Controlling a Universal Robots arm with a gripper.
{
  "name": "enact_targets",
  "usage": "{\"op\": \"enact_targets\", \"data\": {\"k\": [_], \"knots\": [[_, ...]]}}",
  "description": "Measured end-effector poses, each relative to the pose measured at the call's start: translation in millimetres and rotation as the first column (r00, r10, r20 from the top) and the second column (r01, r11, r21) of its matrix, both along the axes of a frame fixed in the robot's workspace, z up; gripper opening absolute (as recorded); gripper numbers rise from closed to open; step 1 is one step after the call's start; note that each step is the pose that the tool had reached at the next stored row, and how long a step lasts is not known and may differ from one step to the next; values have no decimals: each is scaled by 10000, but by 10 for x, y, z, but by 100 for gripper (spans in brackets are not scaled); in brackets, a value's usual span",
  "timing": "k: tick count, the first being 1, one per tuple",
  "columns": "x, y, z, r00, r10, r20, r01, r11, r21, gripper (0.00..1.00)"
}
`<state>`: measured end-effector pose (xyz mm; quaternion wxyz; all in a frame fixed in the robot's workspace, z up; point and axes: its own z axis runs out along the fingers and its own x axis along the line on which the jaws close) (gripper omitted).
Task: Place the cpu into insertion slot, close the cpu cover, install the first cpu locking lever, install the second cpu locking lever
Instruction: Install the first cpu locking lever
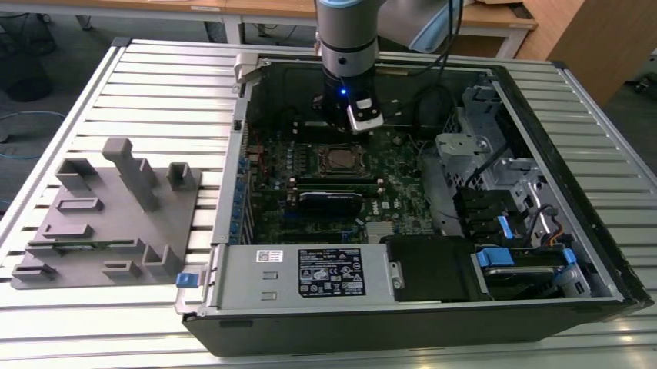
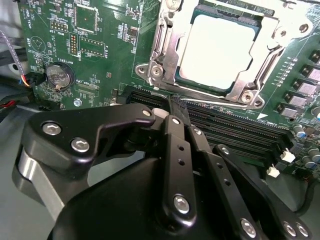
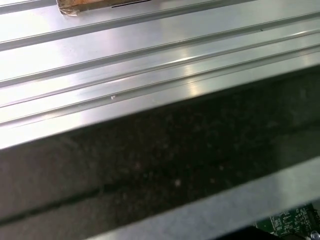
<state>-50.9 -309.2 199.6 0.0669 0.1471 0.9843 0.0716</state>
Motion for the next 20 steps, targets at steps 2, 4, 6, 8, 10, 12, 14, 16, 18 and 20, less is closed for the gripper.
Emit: {"op": "enact_targets", "data": {"k": [2, 4, 6, 8, 10, 12, 14, 16, 18, 20], "knots": [[-3, 0, 0, 10000, 0, 33, 0, 10000, -2, 11], [-5, 0, -2, 10000, 0, 69, 0, 10000, 0, 11], [-8, 0, -4, 10000, 1, 99, -1, 10000, 0, 11], [-16, 0, -6, 9999, 1, 126, -1, 10000, 0, 11], [-26, 0, -8, 9999, 1, 145, -1, 10000, 0, 11], [-34, 0, -9, 9999, 0, 159, 0, 10000, -1, 11], [-40, 0, -10, 9999, 1, 168, -1, 10000, 0, 11], [-51, 0, -12, 9998, 0, 179, 0, 10000, 1, 11], [-64, 0, -14, 9998, 0, 188, 0, 10000, 0, 11], [-67, 0, -15, 9998, 0, 191, 0, 10000, -1, 11]]}}
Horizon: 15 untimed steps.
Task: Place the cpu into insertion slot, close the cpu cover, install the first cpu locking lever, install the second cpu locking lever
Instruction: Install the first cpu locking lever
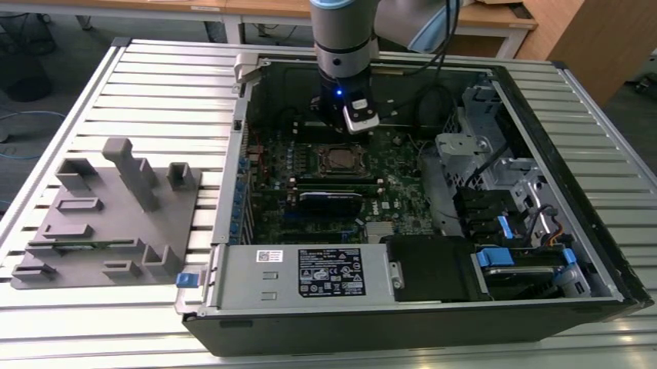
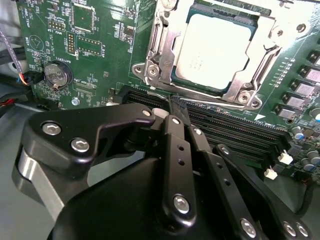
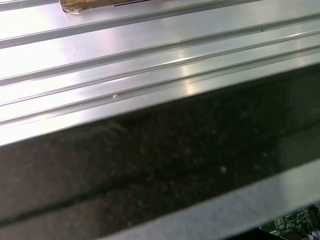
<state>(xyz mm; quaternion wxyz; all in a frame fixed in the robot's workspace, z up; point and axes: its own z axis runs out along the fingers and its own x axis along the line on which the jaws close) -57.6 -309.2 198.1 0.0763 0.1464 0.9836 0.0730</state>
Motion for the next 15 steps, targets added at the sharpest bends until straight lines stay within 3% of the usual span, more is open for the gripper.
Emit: {"op": "enact_targets", "data": {"k": [15], "knots": [[-1, -1, -35, 10000, 0, 21, 0, 10000, -45, 11]]}}
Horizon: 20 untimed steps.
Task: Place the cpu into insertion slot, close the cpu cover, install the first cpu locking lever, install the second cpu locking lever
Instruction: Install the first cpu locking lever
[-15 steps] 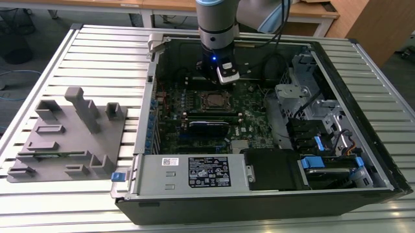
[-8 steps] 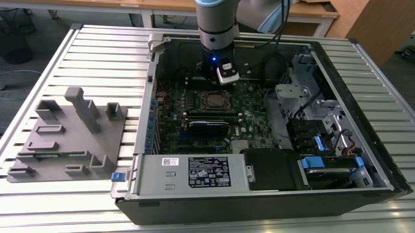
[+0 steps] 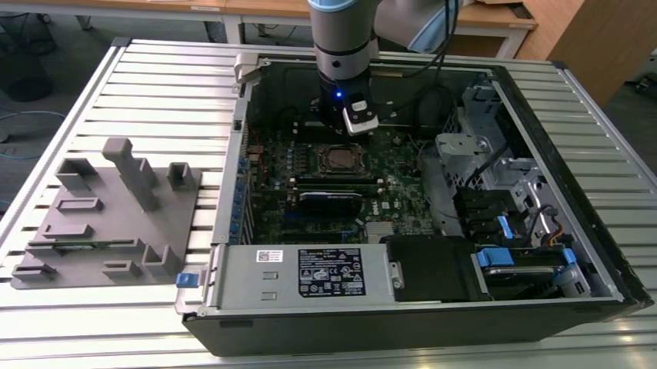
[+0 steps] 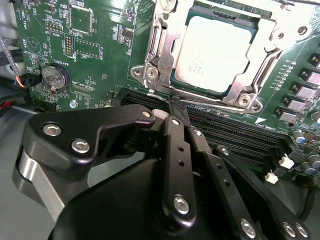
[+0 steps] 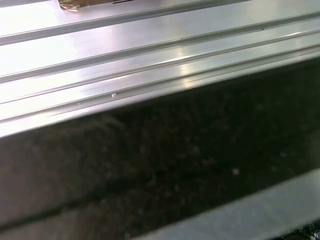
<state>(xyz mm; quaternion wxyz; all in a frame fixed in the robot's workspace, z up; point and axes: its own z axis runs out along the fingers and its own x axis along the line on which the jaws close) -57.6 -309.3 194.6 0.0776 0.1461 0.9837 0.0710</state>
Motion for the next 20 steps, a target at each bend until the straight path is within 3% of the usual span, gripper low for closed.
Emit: {"op": "enact_targets", "data": {"k": [6, 16, 20], "knots": [[0, 0, 2, 10000, -1, 3, 1, 10000, 3, 11], [0, 1, 79, 10000, -1, 4, 1, 10000, 5, 11], [0, 0, 81, 10000, -1, 66, 2, 10000, -69, 11]]}}
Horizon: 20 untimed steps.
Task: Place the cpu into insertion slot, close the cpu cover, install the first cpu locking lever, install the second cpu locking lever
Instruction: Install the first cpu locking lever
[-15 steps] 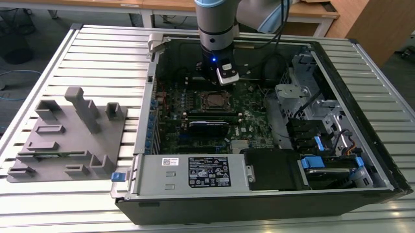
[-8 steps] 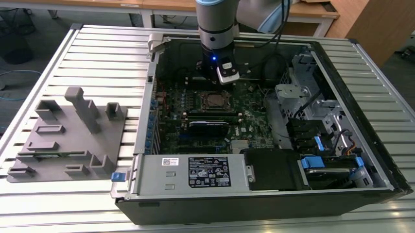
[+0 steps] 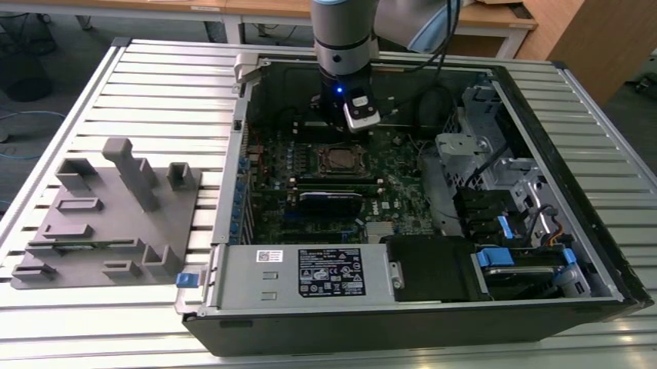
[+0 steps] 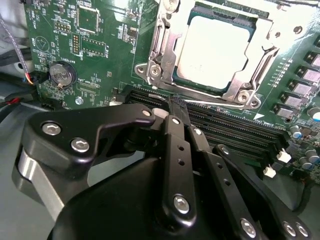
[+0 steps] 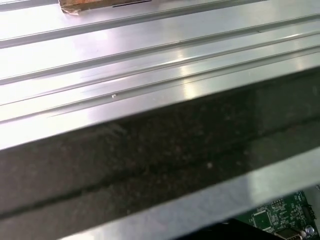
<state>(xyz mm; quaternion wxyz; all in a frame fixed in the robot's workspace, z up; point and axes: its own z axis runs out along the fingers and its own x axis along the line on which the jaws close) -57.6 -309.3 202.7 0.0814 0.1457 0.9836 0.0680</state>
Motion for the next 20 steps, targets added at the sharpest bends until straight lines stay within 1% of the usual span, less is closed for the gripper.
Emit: {"op": "enact_targets", "data": {"k": [3, 4, 6, 11, 13, 20], "knots": [[0, 0, 0, 10000, 0, 85, 1, 9999, -126, 11], [-1, -1, -1, 9999, 1, 119, 1, 9999, -147, 11], [-14, 0, -3, 9998, 1, 177, 2, 9999, -148, 11], [-74, 0, -14, 9997, 0, 261, 3, 9999, -142, 11], [-83, 0, -20, 9996, 0, 285, 4, 9999, -135, 11], [-82, 10, -29, 9995, -127, 287, 131, 9998, -128, 11]]}}
